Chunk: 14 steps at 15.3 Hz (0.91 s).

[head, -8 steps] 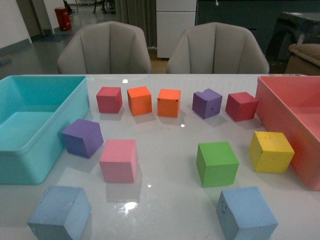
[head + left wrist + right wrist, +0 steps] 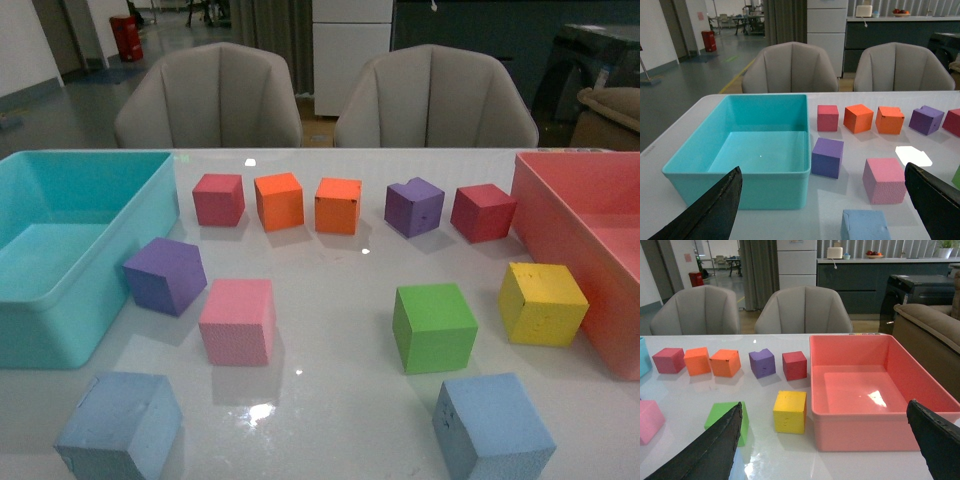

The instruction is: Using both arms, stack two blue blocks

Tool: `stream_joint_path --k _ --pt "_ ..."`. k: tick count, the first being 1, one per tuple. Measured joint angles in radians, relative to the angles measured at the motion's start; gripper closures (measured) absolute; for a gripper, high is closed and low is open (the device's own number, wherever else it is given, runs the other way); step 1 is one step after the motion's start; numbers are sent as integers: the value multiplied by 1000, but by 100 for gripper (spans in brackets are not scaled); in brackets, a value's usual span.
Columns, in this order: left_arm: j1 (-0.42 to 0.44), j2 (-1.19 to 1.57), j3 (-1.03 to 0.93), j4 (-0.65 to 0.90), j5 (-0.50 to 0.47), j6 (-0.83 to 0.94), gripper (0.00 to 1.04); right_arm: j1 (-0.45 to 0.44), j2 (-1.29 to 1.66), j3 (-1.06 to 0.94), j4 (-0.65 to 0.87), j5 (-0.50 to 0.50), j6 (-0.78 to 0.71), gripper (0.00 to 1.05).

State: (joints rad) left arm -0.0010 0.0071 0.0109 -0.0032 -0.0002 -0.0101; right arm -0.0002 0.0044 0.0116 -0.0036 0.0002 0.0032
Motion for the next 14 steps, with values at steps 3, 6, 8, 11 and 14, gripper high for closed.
stream_joint_path --k 3,6,8,11,14 --pt "0 0 0 0 0 0 7 0 0 0 0 0 0 6" --pt "0 0 0 0 0 0 7 0 0 0 0 0 0 6" --pt "0 0 0 0 0 0 7 0 0 0 0 0 0 6" --pt "0 0 0 0 0 0 7 0 0 0 0 0 0 6" --pt "0 0 0 0 1 0 7 -64 112 21 37 -140 61 6"
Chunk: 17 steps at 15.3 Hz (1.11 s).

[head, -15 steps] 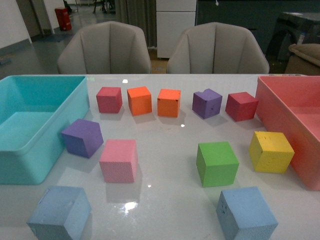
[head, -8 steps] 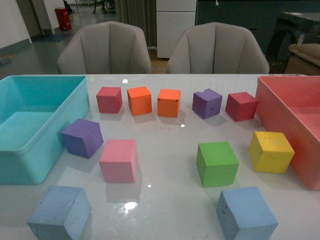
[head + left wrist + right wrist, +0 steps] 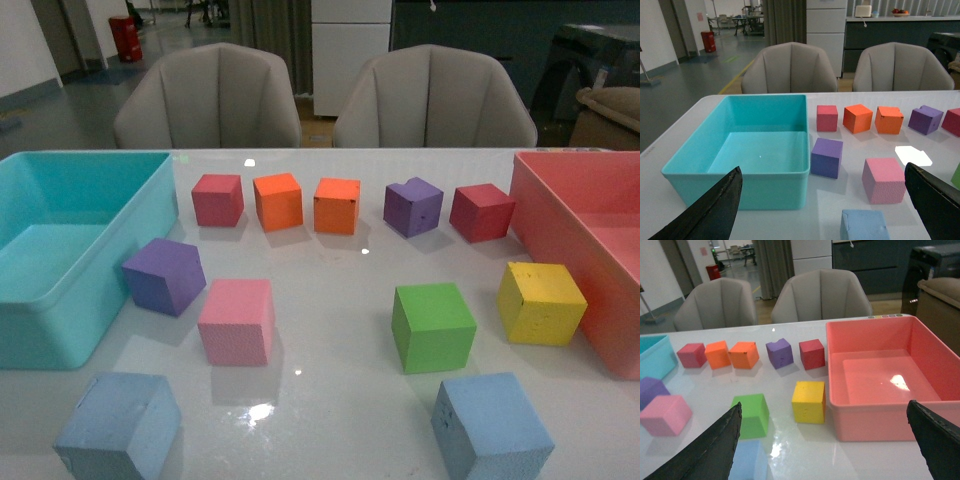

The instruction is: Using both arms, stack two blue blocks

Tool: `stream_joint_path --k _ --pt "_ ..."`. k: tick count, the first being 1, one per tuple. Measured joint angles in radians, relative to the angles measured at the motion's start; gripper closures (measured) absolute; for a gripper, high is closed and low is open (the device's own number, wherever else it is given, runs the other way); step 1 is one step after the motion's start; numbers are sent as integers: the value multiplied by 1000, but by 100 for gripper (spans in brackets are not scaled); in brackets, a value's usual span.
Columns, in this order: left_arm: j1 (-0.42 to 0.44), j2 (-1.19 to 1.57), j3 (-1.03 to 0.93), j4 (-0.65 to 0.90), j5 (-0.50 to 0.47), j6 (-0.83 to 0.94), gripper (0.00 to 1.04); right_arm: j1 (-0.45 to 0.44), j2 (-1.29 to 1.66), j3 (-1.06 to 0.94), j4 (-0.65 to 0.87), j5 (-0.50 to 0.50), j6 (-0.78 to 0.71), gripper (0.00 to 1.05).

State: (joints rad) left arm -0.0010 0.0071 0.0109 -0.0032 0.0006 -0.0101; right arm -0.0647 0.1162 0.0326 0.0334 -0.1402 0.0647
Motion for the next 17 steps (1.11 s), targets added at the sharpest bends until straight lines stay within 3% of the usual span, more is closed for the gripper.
stream_joint_path --k 1,3,4,7,10,17 --pt "0 0 0 0 -1 0 7 -12 169 58 115 -16 52 6" --pt "0 0 0 0 -1 0 7 97 516 219 370 41 74 6" --pt "0 0 0 0 -1 0 7 142 685 283 412 65 78 6" --pt "0 0 0 0 -1 0 7 227 1122 404 363 87 122 6" --pt "0 0 0 0 -1 0 7 298 1365 444 323 96 167 6" --pt "0 0 0 0 -1 0 7 425 1546 525 298 127 234 6"
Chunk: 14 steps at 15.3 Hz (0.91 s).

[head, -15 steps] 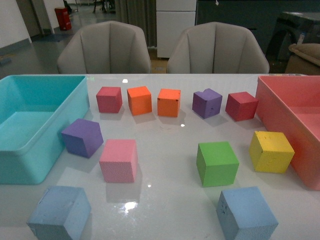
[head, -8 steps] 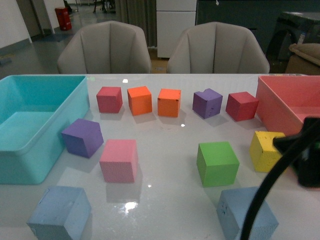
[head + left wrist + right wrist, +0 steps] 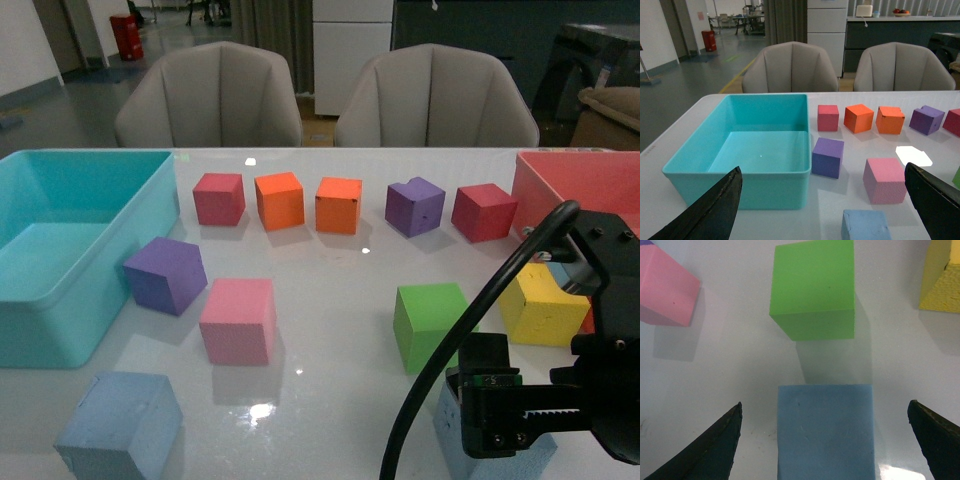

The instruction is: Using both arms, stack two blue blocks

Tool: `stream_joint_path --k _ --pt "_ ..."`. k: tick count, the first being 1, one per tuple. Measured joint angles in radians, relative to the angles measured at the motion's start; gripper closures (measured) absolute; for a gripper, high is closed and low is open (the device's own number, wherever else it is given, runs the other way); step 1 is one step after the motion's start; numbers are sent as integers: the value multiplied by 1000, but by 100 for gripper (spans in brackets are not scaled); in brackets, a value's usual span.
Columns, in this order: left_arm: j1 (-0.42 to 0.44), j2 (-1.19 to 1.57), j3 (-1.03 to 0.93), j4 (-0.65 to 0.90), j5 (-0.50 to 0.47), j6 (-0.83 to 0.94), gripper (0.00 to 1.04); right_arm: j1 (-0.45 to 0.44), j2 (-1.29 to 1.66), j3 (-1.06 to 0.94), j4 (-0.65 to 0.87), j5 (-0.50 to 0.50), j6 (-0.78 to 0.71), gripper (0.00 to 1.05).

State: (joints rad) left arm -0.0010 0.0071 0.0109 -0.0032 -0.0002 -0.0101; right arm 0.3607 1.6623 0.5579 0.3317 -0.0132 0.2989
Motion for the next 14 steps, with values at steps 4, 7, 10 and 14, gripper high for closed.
stream_joint_path --k 4,7,10,14 --pt "0 0 0 0 0 0 7 35 100 48 -8 19 3 6" --pt "0 0 0 0 0 0 7 45 201 60 35 29 8 6" --pt "0 0 0 0 0 0 7 44 248 57 69 38 8 6" --pt "0 0 0 0 0 0 7 31 219 23 71 37 8 44"
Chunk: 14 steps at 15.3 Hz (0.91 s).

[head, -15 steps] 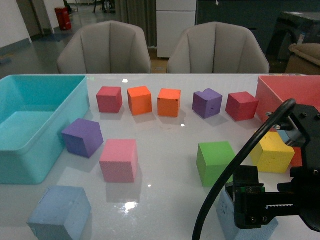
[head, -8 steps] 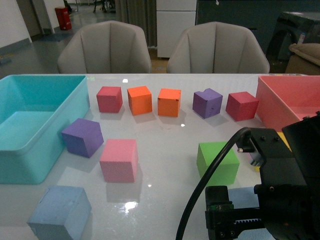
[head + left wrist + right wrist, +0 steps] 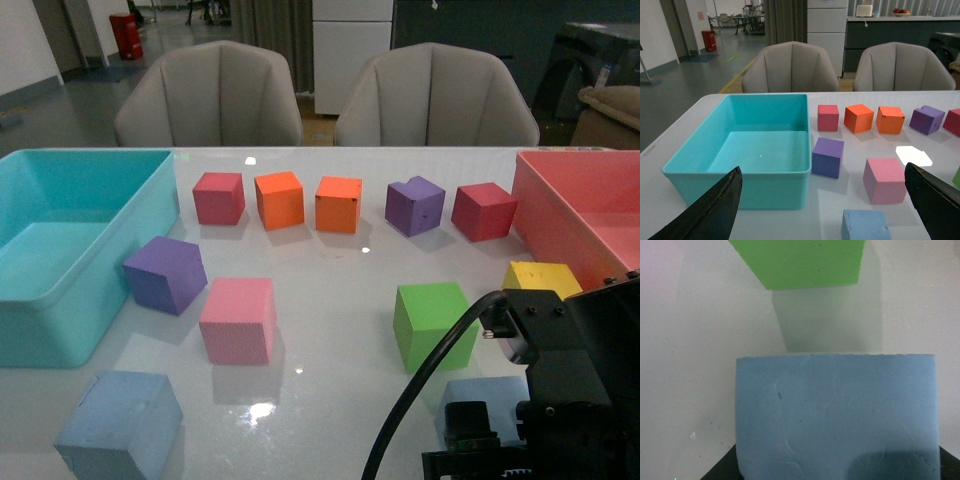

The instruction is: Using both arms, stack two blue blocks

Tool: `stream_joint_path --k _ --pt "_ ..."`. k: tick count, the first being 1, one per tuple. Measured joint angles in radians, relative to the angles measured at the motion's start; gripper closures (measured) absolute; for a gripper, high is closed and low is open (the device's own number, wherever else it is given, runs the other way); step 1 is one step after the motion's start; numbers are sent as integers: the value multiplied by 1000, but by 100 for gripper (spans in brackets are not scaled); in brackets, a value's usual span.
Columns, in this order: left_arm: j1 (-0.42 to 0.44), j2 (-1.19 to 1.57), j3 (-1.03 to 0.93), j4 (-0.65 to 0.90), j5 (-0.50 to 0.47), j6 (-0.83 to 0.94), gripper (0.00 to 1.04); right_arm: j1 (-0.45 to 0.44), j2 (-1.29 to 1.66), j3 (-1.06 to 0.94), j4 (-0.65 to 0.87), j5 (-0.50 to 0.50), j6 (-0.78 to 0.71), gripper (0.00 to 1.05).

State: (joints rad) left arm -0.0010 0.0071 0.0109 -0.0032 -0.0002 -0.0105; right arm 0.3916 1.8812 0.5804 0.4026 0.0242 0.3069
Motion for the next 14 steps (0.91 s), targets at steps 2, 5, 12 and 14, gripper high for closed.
stream_joint_path --k 2,5,12,14 --pt "0 0 0 0 0 0 7 0 -78 -29 -28 -2 4 54" --pt "0 0 0 0 0 0 7 1 -294 -16 -135 -21 14 56" --pt "0 0 0 0 0 0 7 2 12 509 -292 33 18 58" --pt "0 0 0 0 0 0 7 15 155 697 -358 53 18 59"
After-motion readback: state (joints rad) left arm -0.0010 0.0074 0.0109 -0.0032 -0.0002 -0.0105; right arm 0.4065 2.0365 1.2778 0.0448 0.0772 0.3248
